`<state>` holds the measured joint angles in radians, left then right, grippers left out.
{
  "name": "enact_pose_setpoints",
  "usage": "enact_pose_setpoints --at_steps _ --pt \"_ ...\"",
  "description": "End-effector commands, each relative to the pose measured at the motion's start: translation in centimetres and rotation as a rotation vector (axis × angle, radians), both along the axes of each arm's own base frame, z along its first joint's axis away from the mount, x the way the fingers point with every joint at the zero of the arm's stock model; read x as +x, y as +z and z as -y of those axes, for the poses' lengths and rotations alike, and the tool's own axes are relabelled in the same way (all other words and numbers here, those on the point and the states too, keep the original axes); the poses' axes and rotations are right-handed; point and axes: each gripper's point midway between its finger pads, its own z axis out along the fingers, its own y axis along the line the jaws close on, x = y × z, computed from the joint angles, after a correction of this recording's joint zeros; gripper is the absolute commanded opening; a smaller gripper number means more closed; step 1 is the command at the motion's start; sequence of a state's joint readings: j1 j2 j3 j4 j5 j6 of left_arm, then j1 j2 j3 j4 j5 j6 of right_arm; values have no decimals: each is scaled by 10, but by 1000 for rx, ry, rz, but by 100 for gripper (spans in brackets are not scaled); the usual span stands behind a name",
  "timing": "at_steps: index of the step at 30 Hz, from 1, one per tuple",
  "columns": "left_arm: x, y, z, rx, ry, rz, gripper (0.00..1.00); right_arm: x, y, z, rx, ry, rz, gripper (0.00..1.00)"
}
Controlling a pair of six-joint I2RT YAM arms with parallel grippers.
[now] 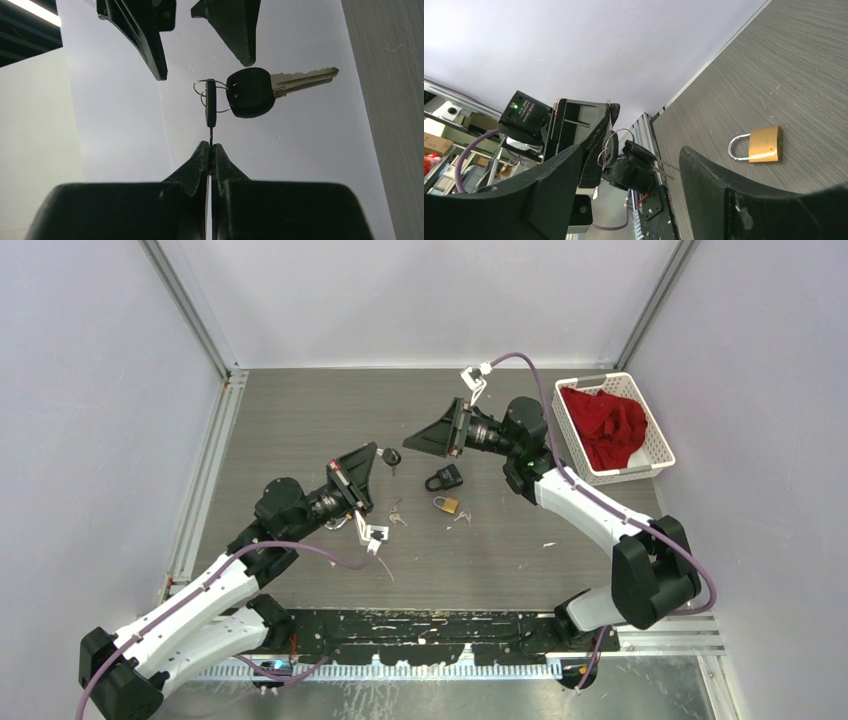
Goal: Unlock with the key
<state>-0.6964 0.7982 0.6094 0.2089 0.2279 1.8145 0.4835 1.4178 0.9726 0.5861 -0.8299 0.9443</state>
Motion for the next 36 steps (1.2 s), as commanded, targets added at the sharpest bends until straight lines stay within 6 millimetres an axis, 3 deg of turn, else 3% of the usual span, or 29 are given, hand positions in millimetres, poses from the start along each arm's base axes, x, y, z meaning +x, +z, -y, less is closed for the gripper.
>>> enact_pose_setpoints --at_steps 1,6,14,18,20,24,29,36 --pt "-6 14 1 -25 -23 49 0 -7 15 -11 33 47 52 73" --pt "-5 12 1 -15 -20 53 0 -23 22 -18 105 120 37 57" --pt "-7 6 3 11 -28 62 0 -31 30 -23 197 184 18 43" --pt "-7 6 2 14 -28 63 0 -36 24 -30 180 212 11 43" --pt "-10 3 3 24 -41 52 0 -33 21 -35 161 212 25 48" --pt "-21 -4 5 60 -86 39 0 -30 26 -44 159 286 51 46" --pt "-26 -8 2 92 -93 21 0 -56 28 -36 206 422 78 37" --pt "-20 -6 -1 97 -62 23 0 -85 20 -18 176 429 132 32"
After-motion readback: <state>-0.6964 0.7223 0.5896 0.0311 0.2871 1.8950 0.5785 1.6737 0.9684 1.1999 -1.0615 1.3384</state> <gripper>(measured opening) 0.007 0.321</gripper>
